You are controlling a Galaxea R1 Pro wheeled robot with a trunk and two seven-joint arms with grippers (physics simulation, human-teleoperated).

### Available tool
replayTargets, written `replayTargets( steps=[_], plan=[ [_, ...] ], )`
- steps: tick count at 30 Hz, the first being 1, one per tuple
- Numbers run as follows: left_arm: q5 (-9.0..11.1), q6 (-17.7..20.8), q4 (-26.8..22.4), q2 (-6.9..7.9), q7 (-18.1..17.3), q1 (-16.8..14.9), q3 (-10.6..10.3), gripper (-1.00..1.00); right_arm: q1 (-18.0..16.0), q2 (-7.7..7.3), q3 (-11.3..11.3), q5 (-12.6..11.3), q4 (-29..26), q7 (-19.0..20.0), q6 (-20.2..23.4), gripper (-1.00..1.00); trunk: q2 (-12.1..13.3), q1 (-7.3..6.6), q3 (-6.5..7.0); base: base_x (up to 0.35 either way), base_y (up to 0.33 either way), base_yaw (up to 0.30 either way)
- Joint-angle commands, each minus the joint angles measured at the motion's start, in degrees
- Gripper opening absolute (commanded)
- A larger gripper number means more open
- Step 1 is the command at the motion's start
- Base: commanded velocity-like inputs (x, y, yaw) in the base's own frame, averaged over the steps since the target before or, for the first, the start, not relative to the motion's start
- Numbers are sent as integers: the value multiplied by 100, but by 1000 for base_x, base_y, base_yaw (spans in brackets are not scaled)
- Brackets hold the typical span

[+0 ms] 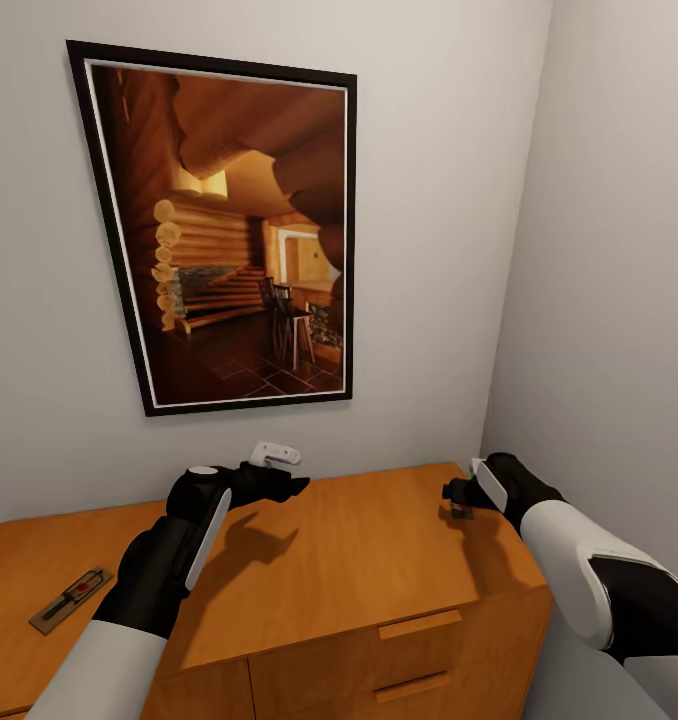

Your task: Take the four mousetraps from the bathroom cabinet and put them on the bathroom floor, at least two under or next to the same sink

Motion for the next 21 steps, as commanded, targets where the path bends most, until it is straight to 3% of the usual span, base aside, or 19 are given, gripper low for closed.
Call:
replayTargets(
  steps=[1, 21],
  plan=[
    [-34, 23, -5, -2, -34, -5, 4, 100, -3, 3, -28, -31, -8, -36, 23, 100, -5, 0, -8, 0, 0, 0],
    [-30, 14, -1, -5, -34, -6, -1, 100, -3, 5, -37, -38, 23, -42, -22, 100, -5, 0, -8, 0, 0, 0]
  ],
)
